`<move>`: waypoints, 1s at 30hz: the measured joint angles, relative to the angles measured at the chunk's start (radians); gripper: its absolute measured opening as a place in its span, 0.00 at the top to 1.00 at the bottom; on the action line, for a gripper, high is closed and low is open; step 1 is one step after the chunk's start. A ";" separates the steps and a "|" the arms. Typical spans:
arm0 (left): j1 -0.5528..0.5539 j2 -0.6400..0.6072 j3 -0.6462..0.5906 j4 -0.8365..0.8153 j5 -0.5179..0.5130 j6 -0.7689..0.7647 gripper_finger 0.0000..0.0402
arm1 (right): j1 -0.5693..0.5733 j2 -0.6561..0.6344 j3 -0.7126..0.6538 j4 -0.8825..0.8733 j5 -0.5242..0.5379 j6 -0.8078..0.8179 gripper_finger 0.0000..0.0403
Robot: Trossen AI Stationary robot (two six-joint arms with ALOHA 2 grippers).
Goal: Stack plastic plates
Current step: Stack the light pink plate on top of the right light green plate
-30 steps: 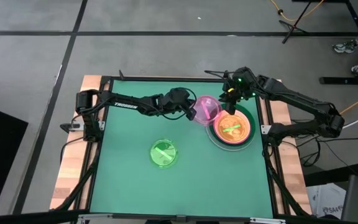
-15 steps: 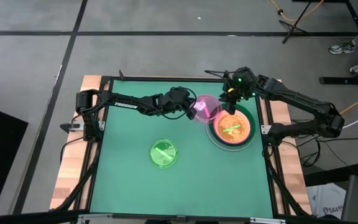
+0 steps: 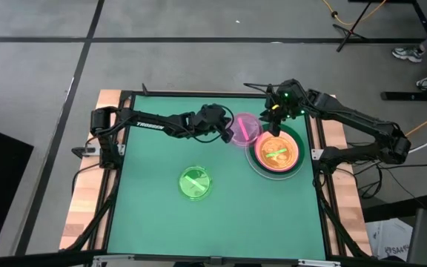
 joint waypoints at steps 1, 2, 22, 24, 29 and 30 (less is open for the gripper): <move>0.000 0.000 0.000 0.004 -0.009 0.000 1.00 | 0.000 0.000 0.000 0.002 -0.001 0.000 0.80; 0.000 0.000 0.000 0.009 -0.013 0.000 1.00 | 0.000 0.000 0.000 0.003 0.000 0.000 0.80; -0.001 0.000 0.000 0.107 -0.015 0.019 1.00 | 0.000 0.000 0.000 0.017 0.052 -0.005 0.80; -0.001 0.000 0.000 0.107 -0.015 0.019 1.00 | 0.000 0.000 0.000 0.016 0.052 -0.020 0.80; -0.001 0.000 0.000 0.112 -0.015 0.019 1.00 | 0.000 0.000 0.000 0.016 0.052 -0.027 0.82; -0.001 0.000 0.000 0.115 -0.015 0.019 1.00 | 0.000 0.000 0.000 0.016 0.051 -0.027 0.83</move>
